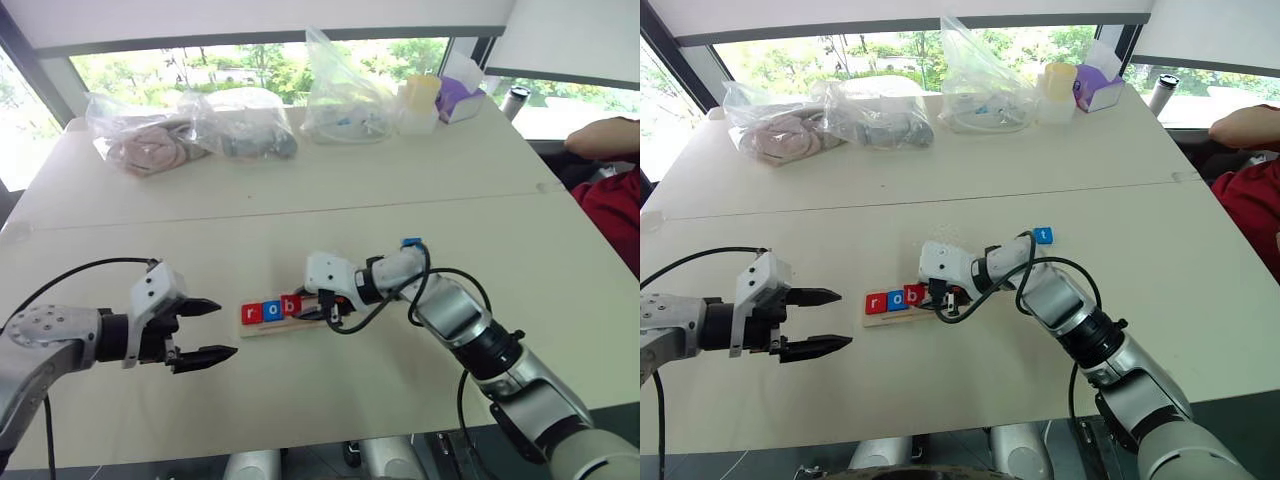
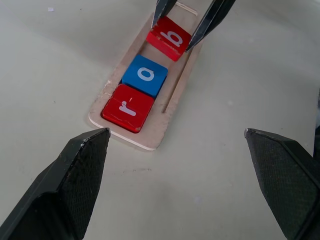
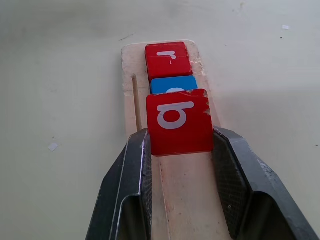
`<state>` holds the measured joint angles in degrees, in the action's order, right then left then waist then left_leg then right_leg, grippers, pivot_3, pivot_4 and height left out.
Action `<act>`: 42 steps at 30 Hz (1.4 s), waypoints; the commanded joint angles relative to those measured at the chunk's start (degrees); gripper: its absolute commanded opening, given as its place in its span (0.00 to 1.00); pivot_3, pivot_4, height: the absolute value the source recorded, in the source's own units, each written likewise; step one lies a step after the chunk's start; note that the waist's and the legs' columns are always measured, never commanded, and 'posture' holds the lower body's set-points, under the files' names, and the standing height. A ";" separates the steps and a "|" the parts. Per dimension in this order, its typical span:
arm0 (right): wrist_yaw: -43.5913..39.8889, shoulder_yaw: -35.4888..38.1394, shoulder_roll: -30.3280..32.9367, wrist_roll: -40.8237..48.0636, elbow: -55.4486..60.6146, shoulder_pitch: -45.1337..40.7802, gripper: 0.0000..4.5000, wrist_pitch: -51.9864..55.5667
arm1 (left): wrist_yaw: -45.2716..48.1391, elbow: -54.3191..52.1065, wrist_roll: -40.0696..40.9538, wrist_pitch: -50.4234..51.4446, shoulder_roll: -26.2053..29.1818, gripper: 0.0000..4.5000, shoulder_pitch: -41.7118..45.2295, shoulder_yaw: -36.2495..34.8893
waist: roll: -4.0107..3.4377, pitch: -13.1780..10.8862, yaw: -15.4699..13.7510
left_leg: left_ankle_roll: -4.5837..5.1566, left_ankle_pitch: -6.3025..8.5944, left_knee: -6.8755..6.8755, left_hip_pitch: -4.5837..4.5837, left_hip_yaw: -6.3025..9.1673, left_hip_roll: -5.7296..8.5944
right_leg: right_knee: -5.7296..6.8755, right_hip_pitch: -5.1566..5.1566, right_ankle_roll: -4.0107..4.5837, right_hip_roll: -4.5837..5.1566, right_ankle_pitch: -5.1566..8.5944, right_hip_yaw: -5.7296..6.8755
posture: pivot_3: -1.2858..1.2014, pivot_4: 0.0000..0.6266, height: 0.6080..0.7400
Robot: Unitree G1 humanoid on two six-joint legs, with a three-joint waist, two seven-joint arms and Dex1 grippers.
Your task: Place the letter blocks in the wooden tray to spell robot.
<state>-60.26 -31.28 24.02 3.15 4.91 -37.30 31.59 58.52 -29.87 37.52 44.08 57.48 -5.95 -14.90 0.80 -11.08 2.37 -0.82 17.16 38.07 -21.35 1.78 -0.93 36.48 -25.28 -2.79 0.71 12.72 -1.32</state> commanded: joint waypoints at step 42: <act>3.77 14.80 4.52 1.84 8.95 4.37 0.99 0.96 | -3.20 -0.24 2.59 -0.46 -3.23 1.00 4.22 -0.39 | 0.05 0.03 -0.54 | 0.00 0.00 0.02 0.00 -0.01 0.04 | 0.05 0.01 -0.01 0.05 0.00 0.00 | 0.52 0.24 1.00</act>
<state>-57.14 -17.14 29.12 2.97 9.53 -34.04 31.97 55.65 -29.38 38.68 43.49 54.39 -2.52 -13.25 0.85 -11.05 1.84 -0.82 17.16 38.08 -21.36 1.79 -0.90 36.53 -25.27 -2.82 0.75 12.71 -1.32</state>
